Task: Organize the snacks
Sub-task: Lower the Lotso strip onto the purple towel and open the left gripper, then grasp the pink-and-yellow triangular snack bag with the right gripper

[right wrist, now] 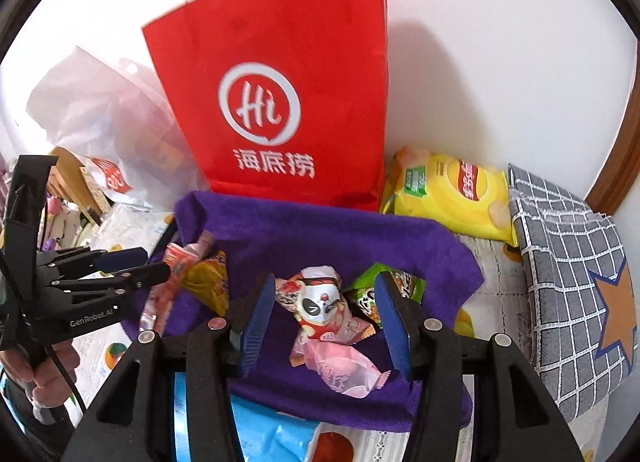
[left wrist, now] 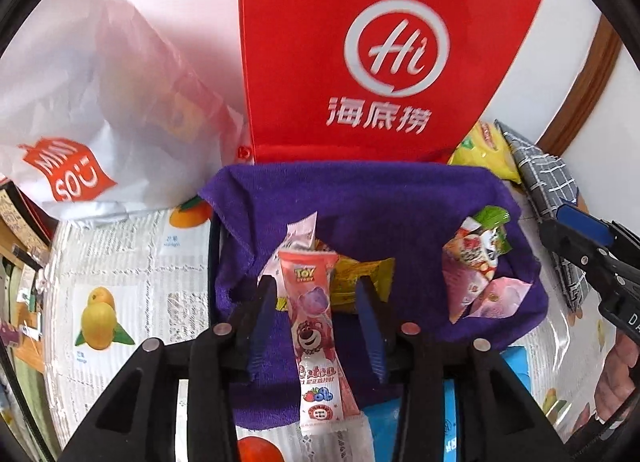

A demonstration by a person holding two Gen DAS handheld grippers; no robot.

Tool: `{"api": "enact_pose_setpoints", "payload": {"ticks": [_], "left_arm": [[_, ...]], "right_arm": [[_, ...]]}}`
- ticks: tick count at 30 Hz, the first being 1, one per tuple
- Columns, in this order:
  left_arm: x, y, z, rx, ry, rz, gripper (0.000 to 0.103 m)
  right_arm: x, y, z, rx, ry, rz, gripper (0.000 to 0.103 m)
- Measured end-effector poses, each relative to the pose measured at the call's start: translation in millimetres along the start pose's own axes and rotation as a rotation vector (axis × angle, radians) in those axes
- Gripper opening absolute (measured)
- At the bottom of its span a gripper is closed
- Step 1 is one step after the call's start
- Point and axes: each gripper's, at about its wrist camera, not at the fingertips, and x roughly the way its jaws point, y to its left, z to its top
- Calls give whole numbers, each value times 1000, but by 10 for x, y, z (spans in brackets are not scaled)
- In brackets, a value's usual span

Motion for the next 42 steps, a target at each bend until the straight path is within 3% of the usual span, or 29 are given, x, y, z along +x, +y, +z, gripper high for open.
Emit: {"api": "enact_pose_setpoints", "payload": {"ticks": [7, 15, 21, 23, 25, 28, 39, 42], "left_arm": [[-264, -40, 16, 29, -63, -5, 41], [-587, -134, -64, 41, -110, -7, 45], [-810, -138, -389, 58, -112, 20, 47], [-875, -120, -530, 60, -114, 30, 48], [-927, -91, -684, 56, -115, 36, 48], [-973, -46, -897, 50, -110, 35, 49], [-994, 40, -1515, 42, -97, 40, 50], [-913, 4, -1626, 37, -60, 2, 50]], "right_arm": [[-255, -10, -111, 58, -47, -25, 52], [-655, -84, -604, 72, -28, -82, 52], [-810, -19, -1078, 60, 14, -63, 52], [-802, 26, -1239, 76, 30, -28, 56], [-775, 82, -1382, 89, 56, 17, 66], [-700, 209, -1614, 76, 89, 63, 66], [-392, 468, -1983, 37, 139, -34, 70], [-386, 464, -2009, 21, 139, -55, 63]]}}
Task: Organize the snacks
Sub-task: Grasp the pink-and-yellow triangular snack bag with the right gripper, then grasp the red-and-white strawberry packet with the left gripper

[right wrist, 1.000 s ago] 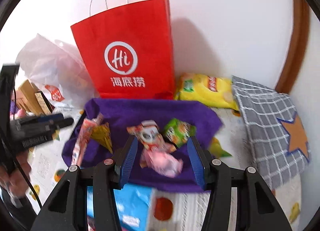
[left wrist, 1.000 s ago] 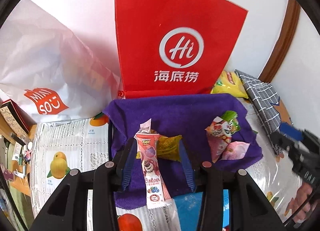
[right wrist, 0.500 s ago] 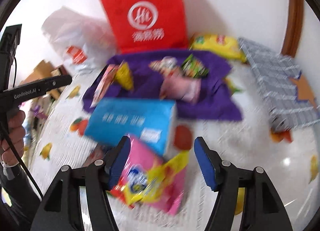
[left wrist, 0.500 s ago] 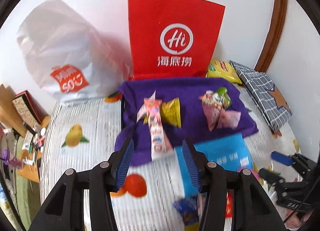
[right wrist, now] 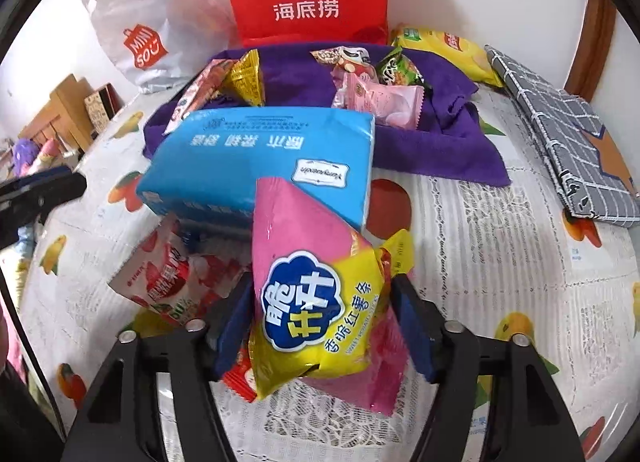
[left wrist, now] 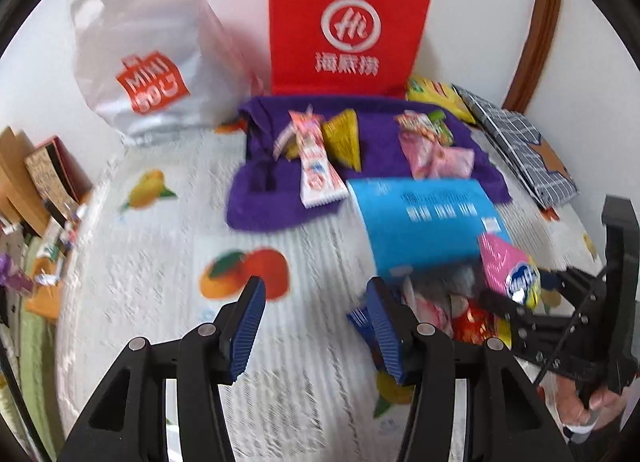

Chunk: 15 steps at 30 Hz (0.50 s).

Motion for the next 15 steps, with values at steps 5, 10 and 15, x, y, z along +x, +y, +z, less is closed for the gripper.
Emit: {"api": "enact_pose_setpoints", "payload": {"ticks": [5, 10, 15], "left_arm": [[23, -188, -115, 17, 11, -79, 50], [100, -486, -150, 69, 38, -134, 50], [324, -746, -221, 105, 90, -133, 50]], "right_arm": [[-177, -152, -86, 26, -45, 13, 58], [-380, -388, -187, 74, -93, -4, 58], [-524, -621, -292, 113, -114, -11, 58]]}}
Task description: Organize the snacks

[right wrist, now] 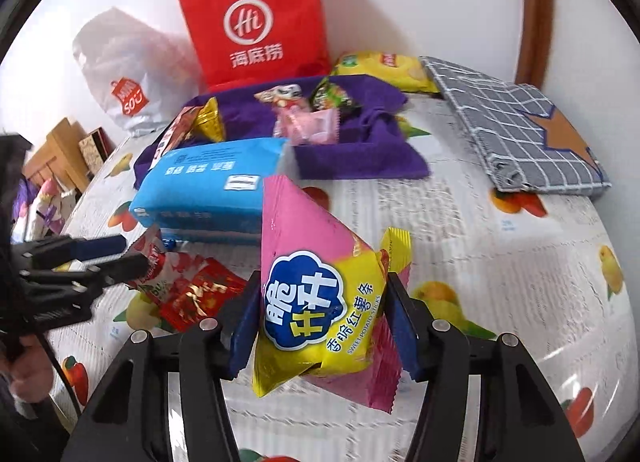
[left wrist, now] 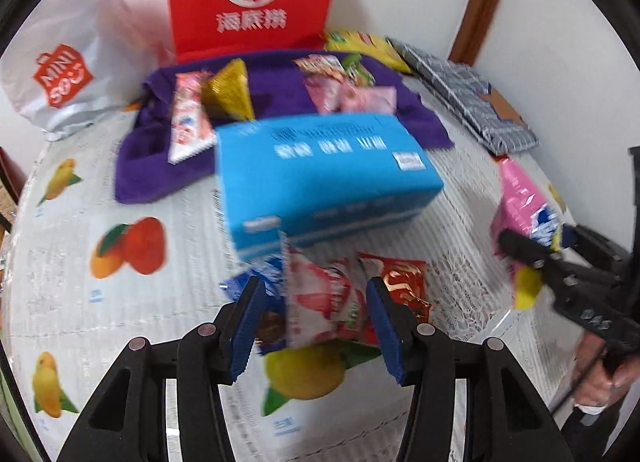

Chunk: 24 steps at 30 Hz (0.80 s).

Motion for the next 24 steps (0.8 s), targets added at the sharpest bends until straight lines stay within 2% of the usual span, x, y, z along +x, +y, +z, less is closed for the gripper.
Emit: {"api": "enact_pose_setpoints", "payload": {"ticks": [2, 6, 9, 24], "left_arm": [[110, -71, -15, 8, 20, 6, 50], [198, -125, -52, 9, 6, 51, 41], [160, -87, -63, 8, -9, 34, 35], [-208, 331, -111, -66, -66, 22, 34]], "right_arm": [[-41, -54, -34, 3, -6, -5, 58], [-85, -93, -80, -2, -13, -3, 58], [-93, -87, -87, -6, -18, 5, 58], [0, 113, -35, -20, -17, 27, 58]]}}
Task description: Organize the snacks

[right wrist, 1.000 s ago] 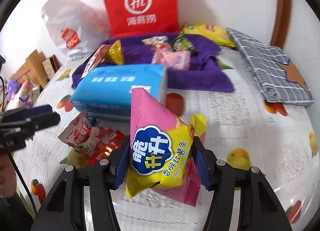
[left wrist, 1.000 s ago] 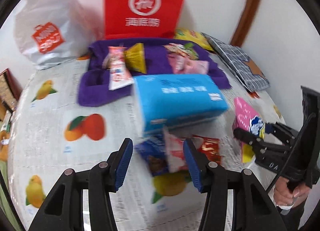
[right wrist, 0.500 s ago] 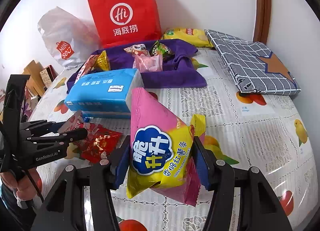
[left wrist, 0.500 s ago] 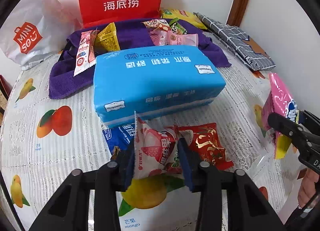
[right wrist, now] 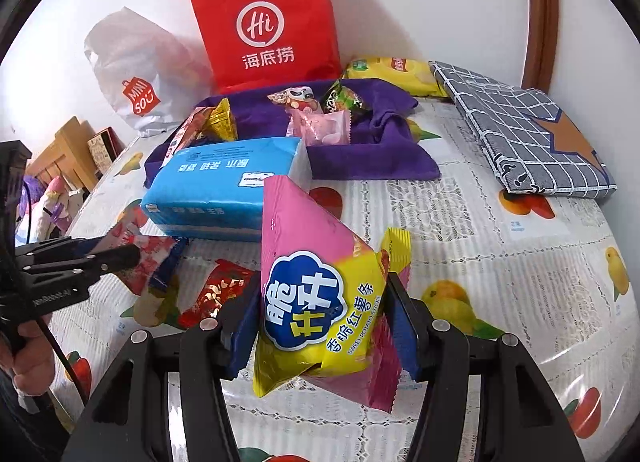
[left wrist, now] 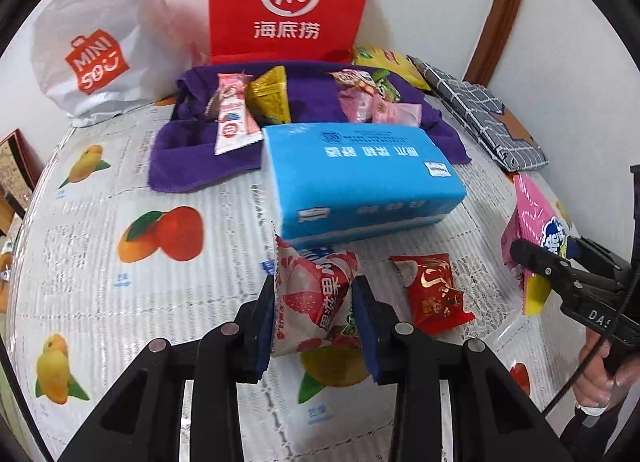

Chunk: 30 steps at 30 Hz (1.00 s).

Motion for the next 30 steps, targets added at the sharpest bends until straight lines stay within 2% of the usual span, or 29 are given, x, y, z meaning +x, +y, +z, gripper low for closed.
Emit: {"api": "enact_pose_setpoints", "payload": {"ticks": [7, 30], "left_arm": [[-144, 77, 16, -18, -25, -5, 34], [-479, 3, 258, 18, -99, 26, 34]], "right_arm": [[-63, 75, 65, -8, -11, 1, 58], [-304, 281, 489, -47, -101, -2, 58]]}}
